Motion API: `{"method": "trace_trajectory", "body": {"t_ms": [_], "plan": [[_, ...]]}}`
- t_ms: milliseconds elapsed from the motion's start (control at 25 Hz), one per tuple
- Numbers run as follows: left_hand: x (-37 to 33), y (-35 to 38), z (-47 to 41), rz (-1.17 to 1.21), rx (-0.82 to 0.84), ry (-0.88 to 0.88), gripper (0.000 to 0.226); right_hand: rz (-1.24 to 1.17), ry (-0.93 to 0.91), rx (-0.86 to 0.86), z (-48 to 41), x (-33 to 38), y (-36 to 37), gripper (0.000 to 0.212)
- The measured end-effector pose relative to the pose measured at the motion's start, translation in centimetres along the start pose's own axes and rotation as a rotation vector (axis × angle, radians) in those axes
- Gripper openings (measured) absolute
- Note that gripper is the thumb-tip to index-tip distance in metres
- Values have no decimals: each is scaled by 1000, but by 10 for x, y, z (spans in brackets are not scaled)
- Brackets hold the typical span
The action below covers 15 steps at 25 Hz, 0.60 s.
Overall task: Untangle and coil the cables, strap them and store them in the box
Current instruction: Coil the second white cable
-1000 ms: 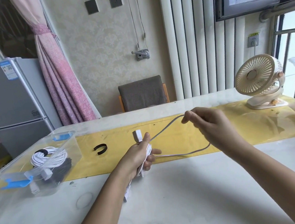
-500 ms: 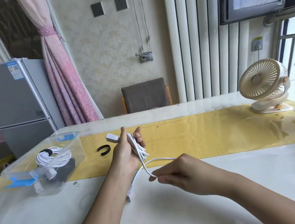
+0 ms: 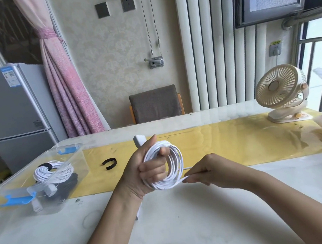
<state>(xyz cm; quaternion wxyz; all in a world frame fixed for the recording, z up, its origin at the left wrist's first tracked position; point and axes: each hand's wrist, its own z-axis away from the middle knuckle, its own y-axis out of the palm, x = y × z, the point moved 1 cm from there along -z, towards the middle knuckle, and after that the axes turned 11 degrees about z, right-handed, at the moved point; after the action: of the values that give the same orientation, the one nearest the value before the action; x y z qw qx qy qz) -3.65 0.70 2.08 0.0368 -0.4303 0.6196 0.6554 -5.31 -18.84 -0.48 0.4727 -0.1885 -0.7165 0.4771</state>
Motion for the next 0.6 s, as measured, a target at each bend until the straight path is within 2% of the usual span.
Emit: {"method": "trace_trajectory", "body": {"t_ms": [120, 200, 320, 400, 520, 600], "plan": [[4, 4, 4, -196, 111, -185, 44, 67, 7, -93, 2, -6, -8, 22], [3, 3, 8, -363, 83, -294, 44, 27, 64, -195, 4, -10, -20, 20], [1, 2, 12, -580, -101, -357, 44, -129, 238, -325, 7, -14, -39, 17], [3, 4, 9, -716, -266, -329, 47, -349, 313, -416, 7, -13, -48, 27], [11, 6, 0, -935, -549, -257, 62, -718, 232, -501, 13, -5, -57, 42], [15, 1, -8, -937, -693, -97, 68, -825, 102, -480, 16, 4, -60, 33]]}}
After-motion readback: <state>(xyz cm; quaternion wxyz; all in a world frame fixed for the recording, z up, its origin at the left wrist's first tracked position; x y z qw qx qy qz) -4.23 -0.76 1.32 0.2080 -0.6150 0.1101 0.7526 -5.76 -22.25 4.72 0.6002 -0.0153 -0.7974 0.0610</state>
